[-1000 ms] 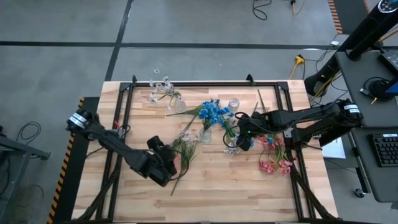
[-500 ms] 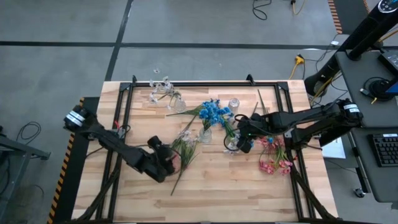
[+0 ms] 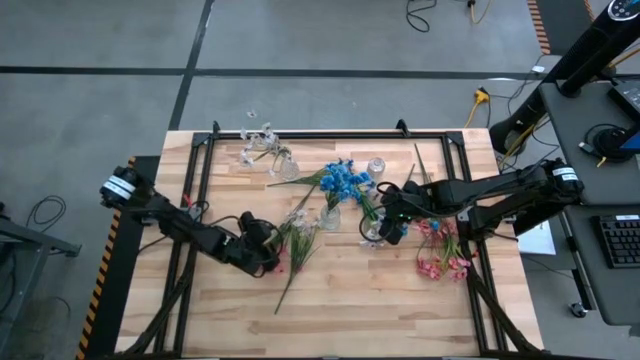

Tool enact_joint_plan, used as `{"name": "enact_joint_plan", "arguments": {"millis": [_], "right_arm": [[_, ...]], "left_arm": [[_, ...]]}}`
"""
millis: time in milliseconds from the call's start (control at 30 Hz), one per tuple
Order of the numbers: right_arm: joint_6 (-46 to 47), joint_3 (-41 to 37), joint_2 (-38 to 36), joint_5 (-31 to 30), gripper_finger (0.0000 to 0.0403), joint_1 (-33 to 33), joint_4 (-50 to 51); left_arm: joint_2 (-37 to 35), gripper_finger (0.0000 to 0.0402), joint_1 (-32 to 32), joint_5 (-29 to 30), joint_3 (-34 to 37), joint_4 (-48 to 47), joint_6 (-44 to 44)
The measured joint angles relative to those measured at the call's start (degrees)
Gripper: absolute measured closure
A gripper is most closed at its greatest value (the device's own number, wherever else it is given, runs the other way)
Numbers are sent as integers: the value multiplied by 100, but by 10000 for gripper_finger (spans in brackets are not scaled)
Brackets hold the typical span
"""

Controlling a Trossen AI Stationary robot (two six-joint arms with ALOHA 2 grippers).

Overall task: Sort flowers into vase by color
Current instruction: Put the left pink flowers into the right transparent vase

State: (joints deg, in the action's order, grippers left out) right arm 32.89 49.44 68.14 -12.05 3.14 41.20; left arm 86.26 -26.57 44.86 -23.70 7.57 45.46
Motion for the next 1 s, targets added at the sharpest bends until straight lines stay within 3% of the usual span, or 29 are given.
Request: {"name": "enact_joint_plan", "arguments": {"millis": [267,533,833,1000], "right_arm": [[19,-1,4,-4,163,0,-12],[13,-1,7,-4,163,0,-12],[191,-1,11,136,163,40,165],[389,-1,-39,195,163,271,490]], "left_arm": [[424,239,7,-221,0,42,255],[344,301,4,-345,-6,-190,290],[-182,389,-2,-775,-9,-886,333],[-848,393,-15,-1063,-7,-1620,539]]}}
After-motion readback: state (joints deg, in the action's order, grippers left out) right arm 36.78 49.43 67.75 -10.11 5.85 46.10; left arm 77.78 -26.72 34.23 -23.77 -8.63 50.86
